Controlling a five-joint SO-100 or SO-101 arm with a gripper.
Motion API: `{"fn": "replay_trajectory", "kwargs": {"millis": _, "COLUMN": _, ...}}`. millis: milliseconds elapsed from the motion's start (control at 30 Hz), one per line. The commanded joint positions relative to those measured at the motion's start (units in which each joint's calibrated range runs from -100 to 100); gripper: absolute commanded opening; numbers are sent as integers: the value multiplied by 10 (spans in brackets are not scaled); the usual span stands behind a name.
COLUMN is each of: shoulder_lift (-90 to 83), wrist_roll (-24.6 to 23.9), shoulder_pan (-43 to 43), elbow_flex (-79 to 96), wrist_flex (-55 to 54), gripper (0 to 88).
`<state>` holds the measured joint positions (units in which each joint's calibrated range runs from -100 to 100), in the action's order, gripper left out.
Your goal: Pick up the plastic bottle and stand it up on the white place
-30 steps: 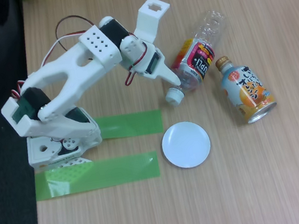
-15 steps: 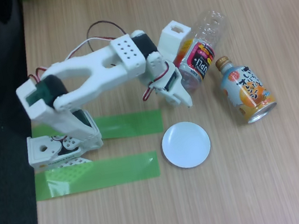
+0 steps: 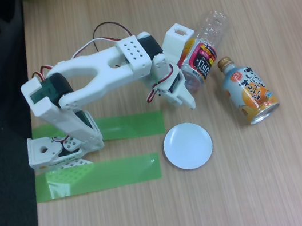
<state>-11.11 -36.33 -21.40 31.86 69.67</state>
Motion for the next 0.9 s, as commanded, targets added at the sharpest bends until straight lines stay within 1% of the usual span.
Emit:
{"fn": "replay_trajectory", "kwargs": {"millis": 0, "shoulder_lift": -2, "wrist_roll": 9, "shoulder_pan": -4, "elbow_flex": -9, "wrist_flex": -7, "gripper": 370}}
{"fn": "replay_trajectory", "kwargs": {"millis": 200, "shoulder_lift": -2, "wrist_roll": 11, "shoulder_pan": -6, "elbow_flex": -5, "wrist_flex": -14, "gripper": 370}}
{"fn": "replay_trajectory", "kwargs": {"millis": 400, "shoulder_lift": -2, "wrist_roll": 7, "shoulder_pan": -30, "elbow_flex": -8, "wrist_flex": -13, "gripper": 369}}
{"fn": "replay_trajectory", "kwargs": {"millis": 700, "shoulder_lift": -3, "wrist_roll": 6, "shoulder_pan": -30, "elbow_flex": -9, "wrist_flex": -15, "gripper": 369}}
{"fn": "replay_trajectory", "kwargs": {"millis": 867, "shoulder_lift": -4, "wrist_roll": 6, "shoulder_pan": -30, "elbow_flex": -6, "wrist_flex": -33, "gripper": 369}}
